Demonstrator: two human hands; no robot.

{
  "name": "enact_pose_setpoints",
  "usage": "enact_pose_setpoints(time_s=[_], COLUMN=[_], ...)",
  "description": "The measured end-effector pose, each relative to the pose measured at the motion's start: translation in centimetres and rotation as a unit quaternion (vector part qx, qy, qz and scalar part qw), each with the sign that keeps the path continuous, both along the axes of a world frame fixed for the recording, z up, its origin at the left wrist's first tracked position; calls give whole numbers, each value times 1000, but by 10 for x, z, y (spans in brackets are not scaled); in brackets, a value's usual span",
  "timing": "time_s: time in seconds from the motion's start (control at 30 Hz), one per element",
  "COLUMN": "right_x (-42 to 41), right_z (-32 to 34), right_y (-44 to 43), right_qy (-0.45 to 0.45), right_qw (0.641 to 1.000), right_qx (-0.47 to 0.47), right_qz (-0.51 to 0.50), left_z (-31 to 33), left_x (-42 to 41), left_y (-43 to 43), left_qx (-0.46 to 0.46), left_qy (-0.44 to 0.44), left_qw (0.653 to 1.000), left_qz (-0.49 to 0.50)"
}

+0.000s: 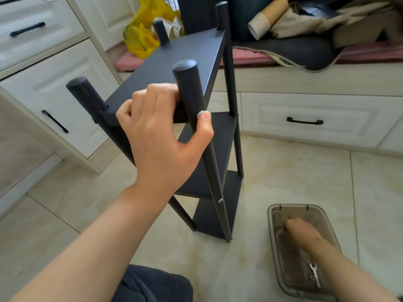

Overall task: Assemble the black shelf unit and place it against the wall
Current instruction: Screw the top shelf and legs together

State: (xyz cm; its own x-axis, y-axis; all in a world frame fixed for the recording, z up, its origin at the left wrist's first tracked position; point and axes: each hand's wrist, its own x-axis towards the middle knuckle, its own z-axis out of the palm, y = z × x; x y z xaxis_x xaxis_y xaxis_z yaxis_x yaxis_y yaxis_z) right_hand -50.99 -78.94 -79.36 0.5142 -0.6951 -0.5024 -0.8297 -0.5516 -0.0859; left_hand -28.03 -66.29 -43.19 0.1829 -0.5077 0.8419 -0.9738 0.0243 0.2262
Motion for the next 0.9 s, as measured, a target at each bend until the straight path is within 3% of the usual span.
enact_pose_setpoints(time_s=[0.27, 0.5, 0.67, 0.9], right_x=[20, 67, 97, 138], right_z=[96, 243, 313, 319], right_y=[7, 16, 38, 63], right_qy=[-147, -406, -566, -592], right_qw=[986, 908, 795, 735], right_qx=[-25, -24, 117, 280], right_qz=[-80, -103, -183, -179], left_z=[5, 17, 25, 32], left_x=[1, 1, -1, 5], left_y=[7, 19, 25, 31], left_qx=[61, 136, 164, 183], left_qy=[2, 25, 46, 54], left_qw=[998, 990, 985, 982], left_qz=[13, -22, -28, -11])
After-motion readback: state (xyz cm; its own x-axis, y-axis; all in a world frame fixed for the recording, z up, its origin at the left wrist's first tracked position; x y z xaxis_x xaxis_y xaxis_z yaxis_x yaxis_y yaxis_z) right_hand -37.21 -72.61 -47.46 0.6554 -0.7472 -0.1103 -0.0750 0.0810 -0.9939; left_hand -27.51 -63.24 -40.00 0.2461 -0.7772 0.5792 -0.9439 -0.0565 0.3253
